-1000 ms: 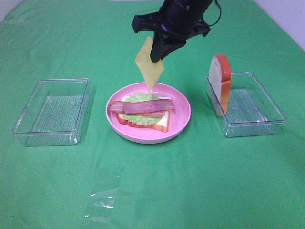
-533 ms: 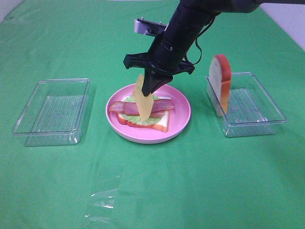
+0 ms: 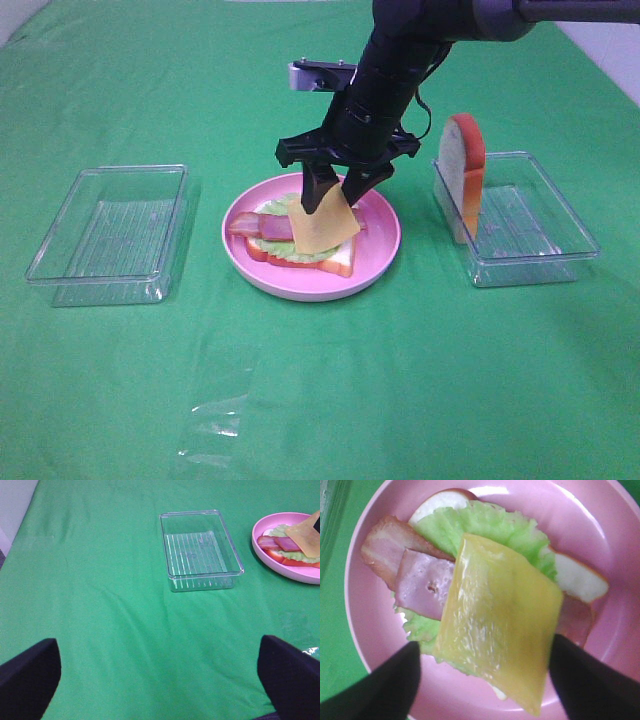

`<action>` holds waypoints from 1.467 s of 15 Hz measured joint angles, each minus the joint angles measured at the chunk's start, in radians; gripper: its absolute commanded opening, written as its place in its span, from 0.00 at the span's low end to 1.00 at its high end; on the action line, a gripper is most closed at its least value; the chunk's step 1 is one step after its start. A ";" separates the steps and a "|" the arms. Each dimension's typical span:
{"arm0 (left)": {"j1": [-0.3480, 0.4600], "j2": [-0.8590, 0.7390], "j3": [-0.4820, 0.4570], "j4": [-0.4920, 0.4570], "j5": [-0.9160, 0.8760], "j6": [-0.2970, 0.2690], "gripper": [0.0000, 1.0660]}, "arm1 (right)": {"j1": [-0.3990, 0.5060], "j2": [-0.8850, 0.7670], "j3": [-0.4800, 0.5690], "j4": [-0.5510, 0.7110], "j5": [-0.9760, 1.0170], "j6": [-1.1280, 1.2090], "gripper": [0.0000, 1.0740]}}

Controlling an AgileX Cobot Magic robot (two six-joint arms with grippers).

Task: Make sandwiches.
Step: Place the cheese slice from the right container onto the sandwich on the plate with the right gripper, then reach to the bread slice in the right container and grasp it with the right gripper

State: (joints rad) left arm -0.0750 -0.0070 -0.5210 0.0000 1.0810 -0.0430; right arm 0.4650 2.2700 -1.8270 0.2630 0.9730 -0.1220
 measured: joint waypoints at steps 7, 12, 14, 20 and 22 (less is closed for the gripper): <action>0.000 0.000 0.000 0.000 0.000 0.000 0.94 | 0.000 -0.056 -0.011 -0.046 0.057 -0.020 0.92; 0.000 0.000 0.000 0.000 0.000 0.000 0.94 | 0.000 -0.155 -0.164 -0.098 0.165 -0.021 0.92; 0.000 0.000 0.000 0.000 0.000 0.000 0.94 | 0.000 -0.185 -0.233 -0.192 0.199 0.009 0.92; 0.000 0.000 0.000 0.000 0.000 0.000 0.94 | -0.056 -0.187 -0.271 -0.419 0.239 0.081 0.92; 0.000 0.000 0.000 0.000 0.000 0.000 0.94 | -0.113 -0.174 -0.271 -0.408 0.239 0.090 0.92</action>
State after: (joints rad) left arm -0.0750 -0.0070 -0.5210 0.0000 1.0810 -0.0430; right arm 0.3520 2.0960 -2.0980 -0.1450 1.2120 -0.0320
